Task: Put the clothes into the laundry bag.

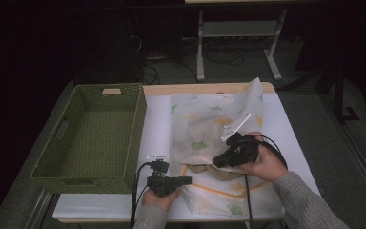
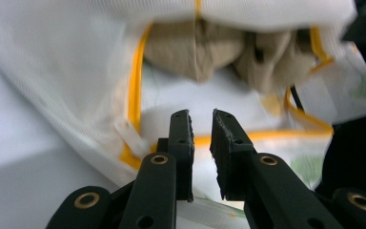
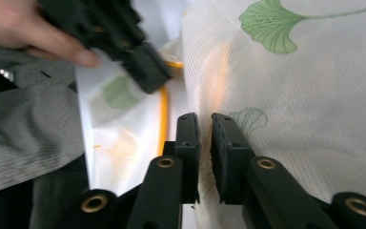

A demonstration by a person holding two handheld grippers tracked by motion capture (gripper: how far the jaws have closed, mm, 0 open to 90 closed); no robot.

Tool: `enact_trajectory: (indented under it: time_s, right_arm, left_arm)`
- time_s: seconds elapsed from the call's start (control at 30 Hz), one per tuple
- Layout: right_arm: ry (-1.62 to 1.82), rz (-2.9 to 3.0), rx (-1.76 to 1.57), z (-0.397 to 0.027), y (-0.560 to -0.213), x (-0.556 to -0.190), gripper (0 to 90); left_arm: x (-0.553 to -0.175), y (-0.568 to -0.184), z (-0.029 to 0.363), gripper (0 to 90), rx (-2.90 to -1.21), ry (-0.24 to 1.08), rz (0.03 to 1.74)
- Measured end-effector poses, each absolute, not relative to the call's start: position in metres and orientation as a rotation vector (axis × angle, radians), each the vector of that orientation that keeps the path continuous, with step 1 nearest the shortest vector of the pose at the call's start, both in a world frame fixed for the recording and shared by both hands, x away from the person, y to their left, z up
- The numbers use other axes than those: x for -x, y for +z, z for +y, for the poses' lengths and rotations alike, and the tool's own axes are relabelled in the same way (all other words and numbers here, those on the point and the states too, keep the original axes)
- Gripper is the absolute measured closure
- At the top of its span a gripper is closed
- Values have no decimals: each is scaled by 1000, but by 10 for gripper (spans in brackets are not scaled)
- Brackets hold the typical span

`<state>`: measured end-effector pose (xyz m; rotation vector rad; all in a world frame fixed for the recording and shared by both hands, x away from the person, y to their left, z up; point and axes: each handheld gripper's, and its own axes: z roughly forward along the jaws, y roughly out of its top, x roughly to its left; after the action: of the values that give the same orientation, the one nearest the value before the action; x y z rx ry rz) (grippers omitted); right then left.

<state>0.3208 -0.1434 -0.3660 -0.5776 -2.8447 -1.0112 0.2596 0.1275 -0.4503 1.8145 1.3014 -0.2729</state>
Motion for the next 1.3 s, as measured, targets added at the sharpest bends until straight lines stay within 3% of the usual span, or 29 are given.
enact_trajectory:
  time_s: [0.4,0.5,0.63,0.67,1.03,1.3]
  right_arm:
    - [-1018,-2919,522,-138,-371,-315,589]
    - [-994,-2987,513,-135,-374,-312,621]
    - [-925,-3050,510,-129,-380,-313,852]
    - [-920,-3035,503,-128,-381,-314,867]
    - [-1108,-2660,423,-159,-360,-317,888]
    - [-1052,-2715,620,-179,-368,-331,863]
  left_arm:
    - [-235,-454,156,764,-1858,-274,1348]
    - [-232,-456,159,756,-1855,-272,1351]
    - [-230,-457,163,753,-1850,-271,1348]
    - [-230,-457,163,753,-1851,-266,1346]
    - [-229,-457,168,742,-1842,-244,1339]
    - [-228,-458,170,738,-1840,-225,1339]
